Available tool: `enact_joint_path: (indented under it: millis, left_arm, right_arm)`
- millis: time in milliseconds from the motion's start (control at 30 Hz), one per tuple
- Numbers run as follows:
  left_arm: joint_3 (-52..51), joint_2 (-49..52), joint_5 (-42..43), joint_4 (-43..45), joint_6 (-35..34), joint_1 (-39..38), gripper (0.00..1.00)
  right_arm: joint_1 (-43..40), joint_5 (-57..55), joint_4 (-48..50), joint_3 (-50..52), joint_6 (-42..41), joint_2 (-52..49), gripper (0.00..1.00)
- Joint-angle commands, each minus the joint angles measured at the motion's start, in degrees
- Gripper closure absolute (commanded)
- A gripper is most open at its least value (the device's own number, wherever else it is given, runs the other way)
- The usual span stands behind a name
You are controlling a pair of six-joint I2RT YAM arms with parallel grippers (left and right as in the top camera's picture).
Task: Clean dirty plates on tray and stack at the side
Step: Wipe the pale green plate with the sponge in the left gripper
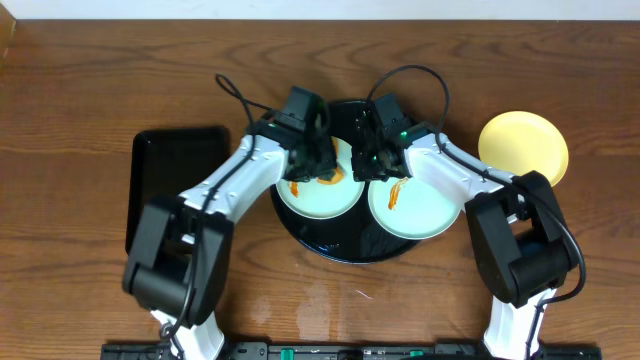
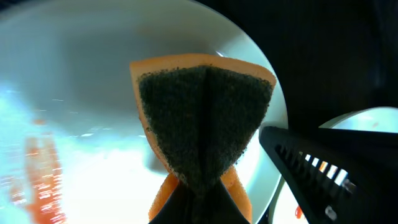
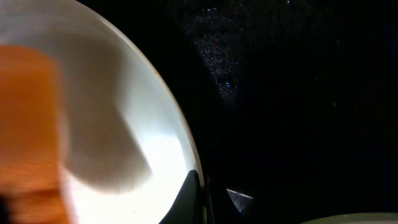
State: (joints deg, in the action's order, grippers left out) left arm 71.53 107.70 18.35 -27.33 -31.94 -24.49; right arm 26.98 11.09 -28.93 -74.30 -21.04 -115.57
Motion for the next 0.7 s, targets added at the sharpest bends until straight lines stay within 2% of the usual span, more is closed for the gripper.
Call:
enact_joint_path:
  millis: [0,100,300,500,667]
  left_arm:
    - [-0.2,2.3,0.7,0.5,-1.4,-1.2,0.92]
    - [-0.2,3.8,0.4,-0.4,-1.4,-1.2,0.92]
    - [-0.2,4.6,-6.9,-6.3,-1.4,-0.8,0.92]
    - [-0.2,4.6,-19.1,-12.9,-4.3,-0.7,0.92]
    - [-0.1,4.5,-28.5,-15.3,-3.9,-0.4,0.93]
  right_arm:
    - [0.6,-0.7,-0.1,0.4,0.1,0.9,0.99]
    - [0.6,-0.8,-0.1,0.4,0.1,0.9,0.99]
    - [0.5,-0.8,-0.3,0.4,0.1,0.9,0.99]
    - [0.5,-0.8,-0.3,0.4,0.1,0.9,0.99]
    - [0.5,-0.8,-0.5,0.4,0.3,0.9,0.99]
